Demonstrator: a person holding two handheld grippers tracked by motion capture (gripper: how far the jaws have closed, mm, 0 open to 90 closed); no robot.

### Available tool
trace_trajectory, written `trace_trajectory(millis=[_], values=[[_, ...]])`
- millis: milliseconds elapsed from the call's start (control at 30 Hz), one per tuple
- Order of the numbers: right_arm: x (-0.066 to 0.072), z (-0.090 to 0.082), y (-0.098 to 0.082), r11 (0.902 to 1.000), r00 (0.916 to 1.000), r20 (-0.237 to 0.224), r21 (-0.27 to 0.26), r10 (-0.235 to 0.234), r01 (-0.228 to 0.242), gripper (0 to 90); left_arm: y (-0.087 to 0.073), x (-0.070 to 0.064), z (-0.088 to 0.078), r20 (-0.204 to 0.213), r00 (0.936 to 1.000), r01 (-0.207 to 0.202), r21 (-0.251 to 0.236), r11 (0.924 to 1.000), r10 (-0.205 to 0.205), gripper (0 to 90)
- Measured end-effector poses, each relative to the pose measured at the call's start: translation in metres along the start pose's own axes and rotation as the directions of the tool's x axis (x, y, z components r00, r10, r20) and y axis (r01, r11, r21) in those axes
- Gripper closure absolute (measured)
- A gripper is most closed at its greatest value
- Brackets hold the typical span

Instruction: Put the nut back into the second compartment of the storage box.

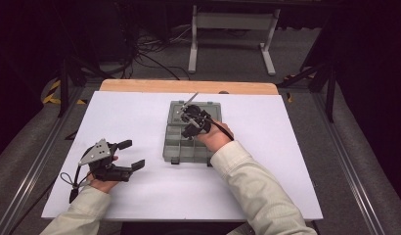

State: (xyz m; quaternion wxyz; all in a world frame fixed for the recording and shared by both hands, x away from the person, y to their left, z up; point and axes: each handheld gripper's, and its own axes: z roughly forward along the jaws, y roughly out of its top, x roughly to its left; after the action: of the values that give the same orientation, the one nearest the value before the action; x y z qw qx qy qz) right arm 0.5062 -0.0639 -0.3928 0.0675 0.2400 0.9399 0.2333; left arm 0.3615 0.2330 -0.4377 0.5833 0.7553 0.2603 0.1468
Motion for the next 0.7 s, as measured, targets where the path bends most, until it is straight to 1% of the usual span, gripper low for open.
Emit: trace_trajectory(millis=[200,333,433,500,533,567,700], values=[[0.0002,0.0042,0.0003,1.0000,1.0000,0.002,0.009,0.000,0.000,69.8,-0.0001,0.0001,-0.0001,0.002,1.0000,0.002,-0.001,1.0000,-0.002,10.9],[-0.0014,0.0060,-0.0003,0.9999,0.9999,0.000,0.013,0.010,-0.010,69.8,0.0000,0.0000,0.0000,0.000,1.0000,0.001,0.000,1.0000,-0.001,10.9],[-0.0017,0.0071,-0.0006,0.9998,1.0000,-0.003,0.021,0.002,-0.002,69.7,0.0000,0.0001,-0.0002,0.002,1.0000,0.001,-0.001,1.0000,-0.001,10.9],[-0.0012,0.0081,-0.0005,0.9997,1.0000,-0.008,0.024,0.005,-0.005,69.7,-0.0001,0.0001,-0.0001,0.002,1.0000,0.002,-0.001,1.0000,-0.002,10.9],[-0.0012,0.0084,-0.0005,0.9996,1.0000,-0.003,0.027,0.000,0.000,69.7,-0.0001,0.0000,-0.0001,0.000,1.0000,0.001,-0.001,1.0000,-0.001,10.9],[-0.0004,0.0090,-0.0004,0.9996,1.0000,-0.005,0.028,0.007,-0.007,69.7,0.0000,0.0002,-0.0001,0.000,1.0000,-0.001,0.000,1.0000,0.001,10.9],[-0.0008,0.0105,-0.0012,0.9993,0.9998,-0.017,0.037,0.010,-0.010,69.6,-0.0001,0.0001,-0.0001,0.002,1.0000,0.002,-0.001,1.0000,-0.002,10.9]])
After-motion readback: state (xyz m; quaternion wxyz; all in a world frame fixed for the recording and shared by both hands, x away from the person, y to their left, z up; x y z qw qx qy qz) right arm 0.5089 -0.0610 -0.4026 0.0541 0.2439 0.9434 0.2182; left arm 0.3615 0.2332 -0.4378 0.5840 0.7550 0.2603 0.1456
